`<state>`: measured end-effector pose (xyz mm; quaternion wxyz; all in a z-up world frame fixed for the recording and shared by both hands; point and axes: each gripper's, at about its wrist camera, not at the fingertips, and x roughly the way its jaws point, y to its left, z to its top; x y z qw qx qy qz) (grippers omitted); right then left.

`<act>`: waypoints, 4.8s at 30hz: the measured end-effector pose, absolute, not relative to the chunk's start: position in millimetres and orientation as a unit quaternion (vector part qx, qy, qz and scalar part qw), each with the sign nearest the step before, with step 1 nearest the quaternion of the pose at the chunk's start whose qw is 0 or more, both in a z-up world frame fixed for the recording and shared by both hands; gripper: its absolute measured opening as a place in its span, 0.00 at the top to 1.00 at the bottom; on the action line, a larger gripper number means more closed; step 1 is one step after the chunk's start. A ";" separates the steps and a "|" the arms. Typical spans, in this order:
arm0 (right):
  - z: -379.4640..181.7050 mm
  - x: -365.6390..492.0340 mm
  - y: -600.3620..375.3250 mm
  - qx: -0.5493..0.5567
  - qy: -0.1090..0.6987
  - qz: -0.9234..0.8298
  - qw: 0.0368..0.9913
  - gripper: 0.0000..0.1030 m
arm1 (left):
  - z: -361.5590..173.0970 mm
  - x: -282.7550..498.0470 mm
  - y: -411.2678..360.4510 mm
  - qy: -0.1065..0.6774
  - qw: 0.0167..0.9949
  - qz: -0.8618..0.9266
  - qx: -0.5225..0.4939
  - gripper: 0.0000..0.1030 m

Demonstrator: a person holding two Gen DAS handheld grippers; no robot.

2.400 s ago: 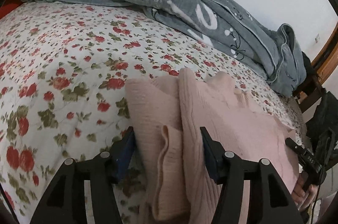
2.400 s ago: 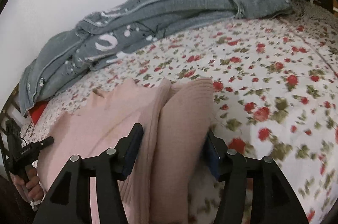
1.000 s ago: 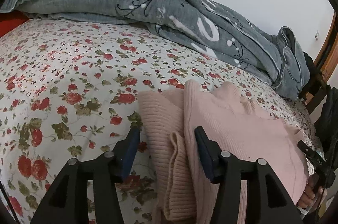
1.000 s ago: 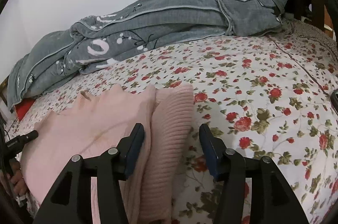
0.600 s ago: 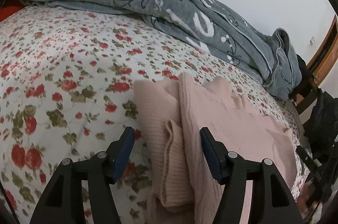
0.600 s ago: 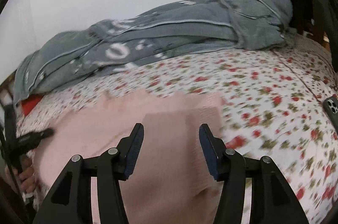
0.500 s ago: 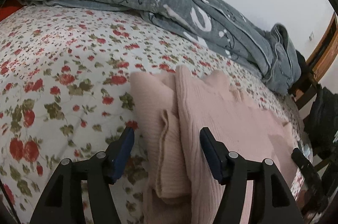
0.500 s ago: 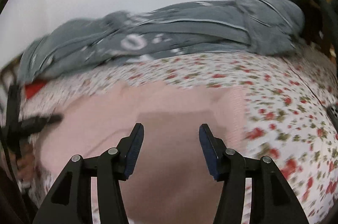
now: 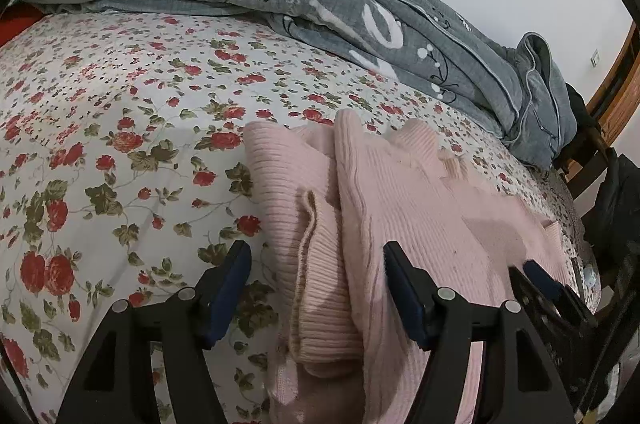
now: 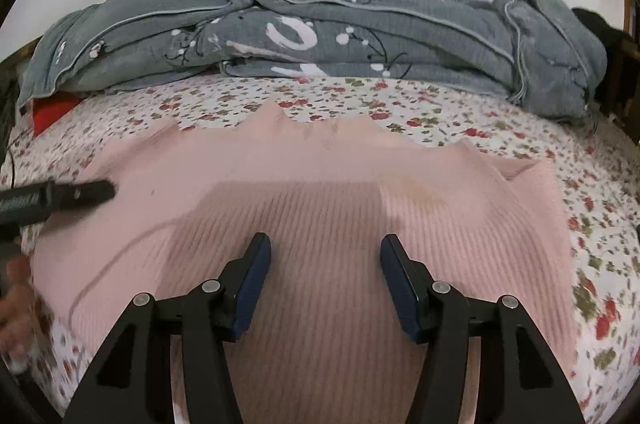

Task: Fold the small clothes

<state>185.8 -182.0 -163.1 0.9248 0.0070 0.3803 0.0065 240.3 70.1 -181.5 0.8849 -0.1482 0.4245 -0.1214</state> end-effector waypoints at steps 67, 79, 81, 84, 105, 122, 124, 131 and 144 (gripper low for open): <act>-106.4 28.7 -379.6 0.154 0.354 -0.044 0.921 0.46 | -60.2 223.5 -106.1 0.440 0.875 -0.154 -0.128 0.81; -110.4 6.9 -424.2 0.161 0.364 -0.068 0.915 0.46 | -106.8 209.3 -220.7 0.498 0.830 -0.244 -0.062 0.73; -109.0 12.2 -421.6 0.161 0.363 -0.062 0.916 0.46 | -94.3 210.8 -207.0 0.488 0.826 -0.269 -0.089 0.70; -102.3 26.6 -410.3 0.160 0.357 -0.042 0.919 0.46 | -76.1 211.0 -187.0 0.466 0.838 -0.270 -0.087 0.66; -103.7 121.6 -298.5 0.153 0.360 0.057 0.918 0.94 | -100.2 229.2 -38.5 0.427 0.873 -0.219 -0.091 0.45; -113.3 128.2 -335.0 0.206 0.354 0.039 0.912 0.44 | -120.4 230.0 -23.3 0.447 0.863 -0.211 -0.105 0.45; -121.2 142.1 -329.6 0.210 0.370 0.039 0.904 0.42 | -117.8 229.7 -25.5 0.446 0.864 -0.210 -0.100 0.45; -120.3 141.4 -328.9 0.198 0.344 0.054 0.916 0.78 | -115.6 228.2 -33.9 0.448 0.865 -0.209 -0.082 0.45; -125.8 103.1 -365.2 0.222 0.344 0.017 0.912 0.52 | -125.6 191.0 -58.6 0.452 0.853 -0.254 -0.057 0.43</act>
